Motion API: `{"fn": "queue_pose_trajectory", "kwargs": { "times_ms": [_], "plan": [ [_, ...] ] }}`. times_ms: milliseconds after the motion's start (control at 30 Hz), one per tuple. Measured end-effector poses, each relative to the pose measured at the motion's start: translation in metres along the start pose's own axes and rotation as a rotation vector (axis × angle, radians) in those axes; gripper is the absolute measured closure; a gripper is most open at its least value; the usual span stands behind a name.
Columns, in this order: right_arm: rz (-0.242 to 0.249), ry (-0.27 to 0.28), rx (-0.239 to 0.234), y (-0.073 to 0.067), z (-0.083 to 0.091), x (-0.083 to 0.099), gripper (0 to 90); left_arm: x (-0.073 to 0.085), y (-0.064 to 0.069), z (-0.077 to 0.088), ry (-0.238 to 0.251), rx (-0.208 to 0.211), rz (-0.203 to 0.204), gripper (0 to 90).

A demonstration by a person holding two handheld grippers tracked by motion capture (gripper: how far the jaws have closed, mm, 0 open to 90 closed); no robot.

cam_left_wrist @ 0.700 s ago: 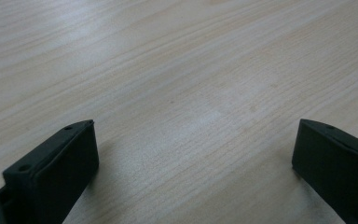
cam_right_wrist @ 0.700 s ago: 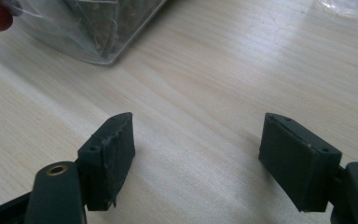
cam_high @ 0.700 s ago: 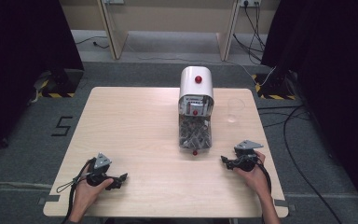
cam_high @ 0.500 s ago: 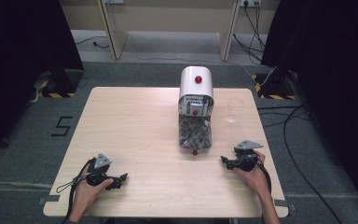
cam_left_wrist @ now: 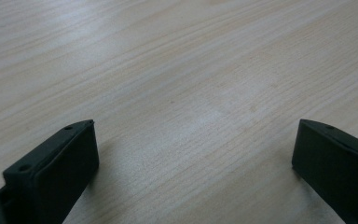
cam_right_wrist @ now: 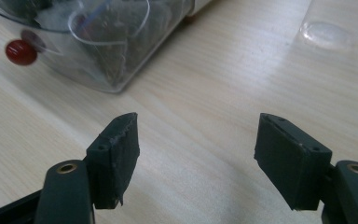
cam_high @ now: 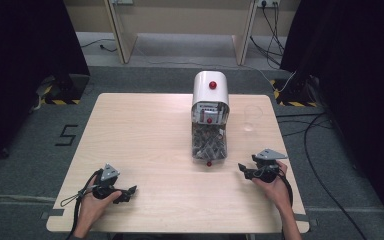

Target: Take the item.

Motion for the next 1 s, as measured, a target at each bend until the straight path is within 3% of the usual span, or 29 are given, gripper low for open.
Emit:
{"fn": "queue_pose_trajectory", "kwargs": {
  "times_ms": [233,500,1000],
  "plan": [
    [0.023,0.043,-0.008,-0.011,0.009,-0.015,32.2,0.000,0.000,0.000,-0.001,0.002,-0.003,0.0],
    [0.057,0.113,-0.042,-0.032,0.016,-0.040,32.8,0.001,0.000,0.001,0.000,0.005,-0.004,0.0],
    [0.106,0.130,-0.091,-0.059,0.005,-0.065,33.5,0.001,0.000,0.001,0.001,0.006,-0.006,0.0]
  ]
}}
Point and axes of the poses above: each handheld gripper's, and its own axes: z roughly backward along the jaws, x roughly out of its underside, y roughly to its right, the point moved 9 cm from there along -z, roughly forward along the jaws, and after that the axes turned 15 degrees about -x, right-handed, at the moved point
